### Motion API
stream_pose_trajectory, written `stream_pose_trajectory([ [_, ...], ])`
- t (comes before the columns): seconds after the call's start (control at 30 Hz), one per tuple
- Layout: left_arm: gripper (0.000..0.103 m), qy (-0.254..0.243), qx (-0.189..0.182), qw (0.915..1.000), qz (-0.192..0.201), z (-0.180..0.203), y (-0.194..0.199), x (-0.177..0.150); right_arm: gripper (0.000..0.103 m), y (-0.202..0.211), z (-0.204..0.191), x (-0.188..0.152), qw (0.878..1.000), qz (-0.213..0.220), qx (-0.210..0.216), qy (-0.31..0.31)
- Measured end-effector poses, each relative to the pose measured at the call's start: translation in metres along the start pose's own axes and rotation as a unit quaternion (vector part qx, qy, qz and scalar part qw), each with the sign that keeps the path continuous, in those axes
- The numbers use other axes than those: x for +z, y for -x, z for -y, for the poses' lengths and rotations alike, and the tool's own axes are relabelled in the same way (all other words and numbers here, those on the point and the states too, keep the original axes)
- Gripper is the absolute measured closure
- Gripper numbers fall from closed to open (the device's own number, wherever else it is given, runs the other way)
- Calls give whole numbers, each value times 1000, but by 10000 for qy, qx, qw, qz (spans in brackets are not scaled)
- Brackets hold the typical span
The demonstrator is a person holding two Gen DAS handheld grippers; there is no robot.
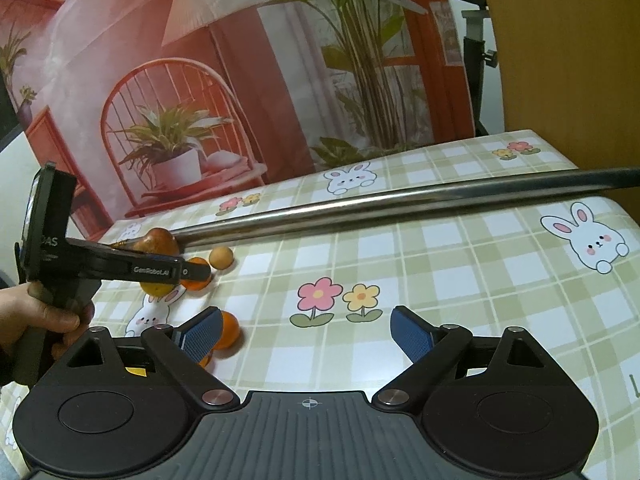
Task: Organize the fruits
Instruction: 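Grasp a tangerine with the left gripper, then carry the tangerine toward the plate while the right gripper grasps a round yellow-brown fruit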
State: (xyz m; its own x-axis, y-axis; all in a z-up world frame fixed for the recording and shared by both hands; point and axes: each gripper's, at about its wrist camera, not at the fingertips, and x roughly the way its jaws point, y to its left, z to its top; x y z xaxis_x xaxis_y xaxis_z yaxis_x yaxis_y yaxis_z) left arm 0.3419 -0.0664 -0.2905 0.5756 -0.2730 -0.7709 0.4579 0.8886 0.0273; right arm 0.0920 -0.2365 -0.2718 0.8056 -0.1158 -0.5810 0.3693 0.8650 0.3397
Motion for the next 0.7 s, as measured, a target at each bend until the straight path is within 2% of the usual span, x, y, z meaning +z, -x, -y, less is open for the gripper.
stream_pose_trajectory([
  [0.33, 65, -149, -240, 9996, 26, 3, 16, -13, 13, 2, -3, 1, 10000, 3, 60, -9],
  [0.5, 65, -225, -289, 9992, 171, 3, 34, -21, 13, 4, -4, 2, 10000, -5, 80, 11],
  [0.7, 65, -10, -247, 9991, 339, -6, 64, -35, 13, 5, -12, 5, 9998, -21, 185, 33],
])
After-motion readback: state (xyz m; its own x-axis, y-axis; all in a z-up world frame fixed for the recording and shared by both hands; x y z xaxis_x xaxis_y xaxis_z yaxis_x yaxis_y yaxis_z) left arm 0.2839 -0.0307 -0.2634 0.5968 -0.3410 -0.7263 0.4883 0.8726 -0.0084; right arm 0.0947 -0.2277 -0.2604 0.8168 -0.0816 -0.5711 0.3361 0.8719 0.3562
